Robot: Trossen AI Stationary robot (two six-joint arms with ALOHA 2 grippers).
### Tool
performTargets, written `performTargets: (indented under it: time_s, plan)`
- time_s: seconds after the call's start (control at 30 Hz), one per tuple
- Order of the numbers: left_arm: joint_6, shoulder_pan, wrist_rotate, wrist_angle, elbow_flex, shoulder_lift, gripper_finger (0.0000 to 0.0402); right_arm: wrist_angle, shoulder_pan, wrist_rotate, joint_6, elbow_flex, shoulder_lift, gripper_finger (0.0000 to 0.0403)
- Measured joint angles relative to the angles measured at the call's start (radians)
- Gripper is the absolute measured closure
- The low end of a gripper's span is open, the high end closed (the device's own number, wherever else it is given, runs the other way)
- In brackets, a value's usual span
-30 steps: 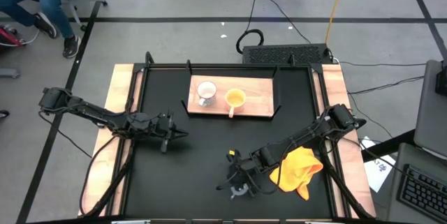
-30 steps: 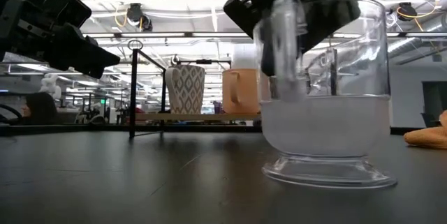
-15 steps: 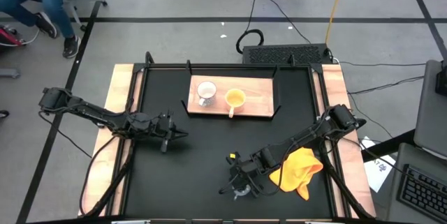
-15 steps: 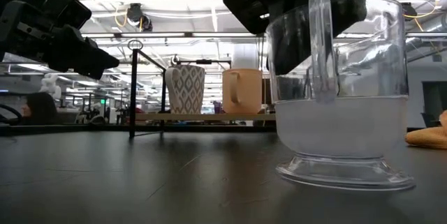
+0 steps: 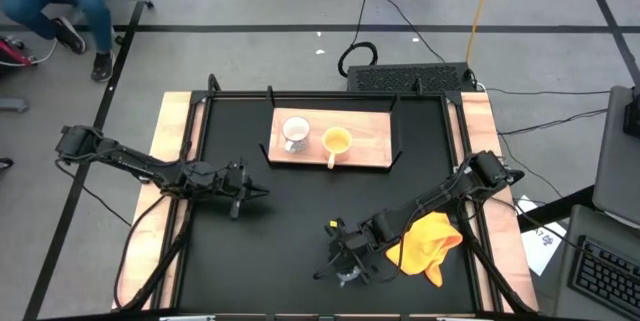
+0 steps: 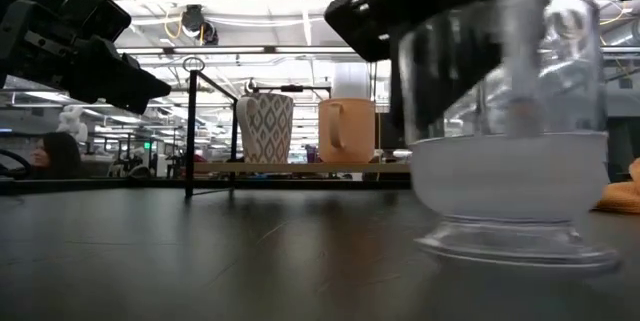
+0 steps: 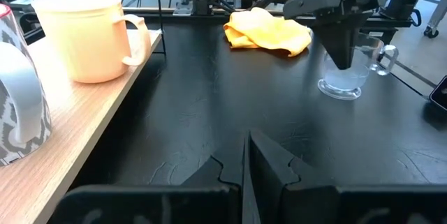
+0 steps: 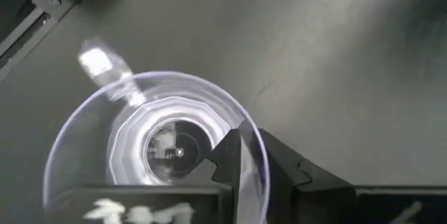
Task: Stack small to large cups/mugs on shelf
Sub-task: Put the transparent mug on the shelf
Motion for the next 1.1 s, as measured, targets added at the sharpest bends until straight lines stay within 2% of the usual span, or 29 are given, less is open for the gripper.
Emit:
performTargets:
  time_s: [0.67, 0.87, 1.1]
  plan:
    - [-0.004, 0.000, 0.000, -0.015, 0.000, 0.000, 0.0378, 0.009, 0.000, 0.007, 0.084, -0.002, -0.016, 0.0277]
    - [-0.004, 0.000, 0.000, -0.016, 0.000, 0.000, 0.0378, -0.003, -0.001, 0.009, 0.208, -0.001, -0.077, 0.0262]
    - [-0.003, 0.000, 0.000, -0.024, 0.000, 0.000, 0.0378, -0.007, -0.003, 0.008, 0.431, 0.001, -0.135, 0.0261]
